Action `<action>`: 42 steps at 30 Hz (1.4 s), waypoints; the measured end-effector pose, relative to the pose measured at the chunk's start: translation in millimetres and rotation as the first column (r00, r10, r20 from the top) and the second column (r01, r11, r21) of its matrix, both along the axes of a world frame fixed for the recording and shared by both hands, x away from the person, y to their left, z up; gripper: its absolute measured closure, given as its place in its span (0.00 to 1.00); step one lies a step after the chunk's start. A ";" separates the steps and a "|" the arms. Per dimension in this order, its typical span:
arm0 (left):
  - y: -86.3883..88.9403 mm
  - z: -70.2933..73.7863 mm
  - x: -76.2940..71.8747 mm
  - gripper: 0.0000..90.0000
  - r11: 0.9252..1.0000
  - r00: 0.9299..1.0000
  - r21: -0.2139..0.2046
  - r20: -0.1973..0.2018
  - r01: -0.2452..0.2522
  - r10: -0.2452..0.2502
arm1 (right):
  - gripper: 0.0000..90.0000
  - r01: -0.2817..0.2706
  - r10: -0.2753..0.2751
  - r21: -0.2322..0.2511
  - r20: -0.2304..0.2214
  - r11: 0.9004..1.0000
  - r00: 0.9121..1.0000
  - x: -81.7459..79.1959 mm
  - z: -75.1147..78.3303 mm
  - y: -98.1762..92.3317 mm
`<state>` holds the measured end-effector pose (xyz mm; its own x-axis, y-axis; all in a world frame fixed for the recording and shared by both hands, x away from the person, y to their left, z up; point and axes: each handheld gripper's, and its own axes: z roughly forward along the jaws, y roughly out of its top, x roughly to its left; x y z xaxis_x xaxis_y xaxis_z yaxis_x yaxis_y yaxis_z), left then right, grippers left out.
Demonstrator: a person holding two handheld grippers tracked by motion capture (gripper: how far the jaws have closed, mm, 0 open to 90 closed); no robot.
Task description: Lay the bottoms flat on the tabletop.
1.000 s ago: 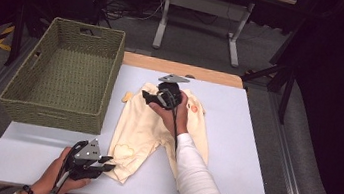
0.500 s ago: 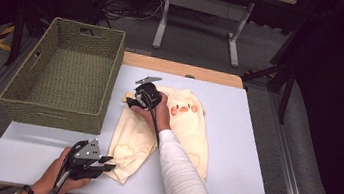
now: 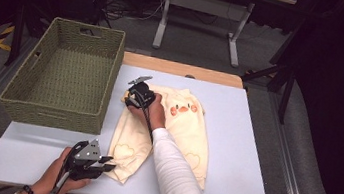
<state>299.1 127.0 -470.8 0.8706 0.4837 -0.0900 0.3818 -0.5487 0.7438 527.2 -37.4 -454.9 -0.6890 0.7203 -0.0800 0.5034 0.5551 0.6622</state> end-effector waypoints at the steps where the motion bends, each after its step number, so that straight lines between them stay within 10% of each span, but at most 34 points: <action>1: -0.1 0.0 0.0 0.80 1.000 1.000 0.001 0.002 0.000 0.000 | 0.68 0.001 -0.001 -0.002 0.002 1.000 1.000 0.2 0.2 -0.3; 8: 0.1 0.2 0.4 0.80 1.000 1.000 0.000 0.000 -0.002 0.002 | 0.89 -0.001 0.002 -0.040 0.028 0.999 1.000 -0.1 1.8 -0.2; 18: -1.8 3.1 -0.4 0.80 1.000 1.000 0.001 0.009 -0.014 0.014 | 0.91 0.003 -0.003 0.007 0.036 1.000 0.999 -1.9 11.8 -8.1; 42: -35.4 49.9 -8.3 0.80 0.985 0.991 -0.163 0.135 0.048 -0.026 | 0.91 0.027 -0.056 0.157 0.185 0.987 0.981 -26.4 70.5 -83.2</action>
